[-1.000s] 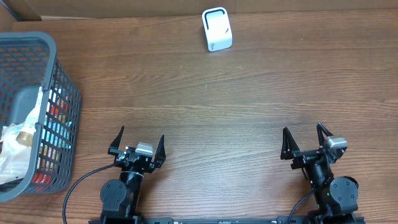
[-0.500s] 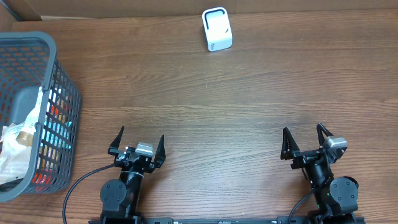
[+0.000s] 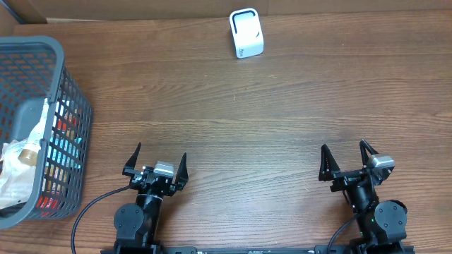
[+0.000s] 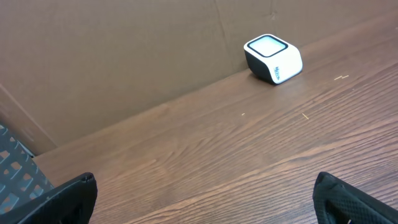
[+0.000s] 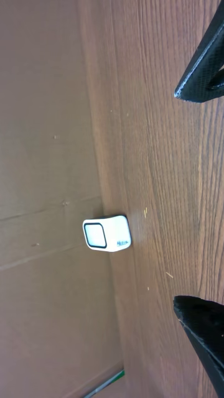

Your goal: Scan the item barcode

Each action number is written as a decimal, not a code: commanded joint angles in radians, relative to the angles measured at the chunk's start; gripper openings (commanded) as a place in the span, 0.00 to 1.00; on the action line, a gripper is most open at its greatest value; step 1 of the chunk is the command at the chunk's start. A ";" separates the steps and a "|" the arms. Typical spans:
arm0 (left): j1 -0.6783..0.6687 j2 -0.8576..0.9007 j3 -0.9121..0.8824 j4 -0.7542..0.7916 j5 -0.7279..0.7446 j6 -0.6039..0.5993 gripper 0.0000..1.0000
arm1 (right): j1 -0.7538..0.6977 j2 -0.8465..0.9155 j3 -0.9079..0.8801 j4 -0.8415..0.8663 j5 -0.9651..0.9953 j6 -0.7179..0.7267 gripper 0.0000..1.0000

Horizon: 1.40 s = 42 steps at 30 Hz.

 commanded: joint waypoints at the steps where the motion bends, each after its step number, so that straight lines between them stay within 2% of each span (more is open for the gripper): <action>1: 0.006 -0.012 -0.005 0.000 0.008 -0.007 0.99 | 0.005 -0.010 -0.010 0.006 -0.005 -0.002 1.00; 26: 0.004 -0.012 -0.005 0.003 0.019 -0.008 0.99 | 0.005 -0.010 -0.010 0.006 -0.005 -0.003 1.00; 29: 0.004 -0.012 -0.005 0.002 0.018 -0.059 1.00 | 0.005 -0.010 -0.010 0.006 -0.005 -0.002 1.00; 42: 0.004 -0.011 0.059 -0.008 0.019 -0.122 1.00 | 0.005 -0.010 0.000 0.001 -0.055 0.001 1.00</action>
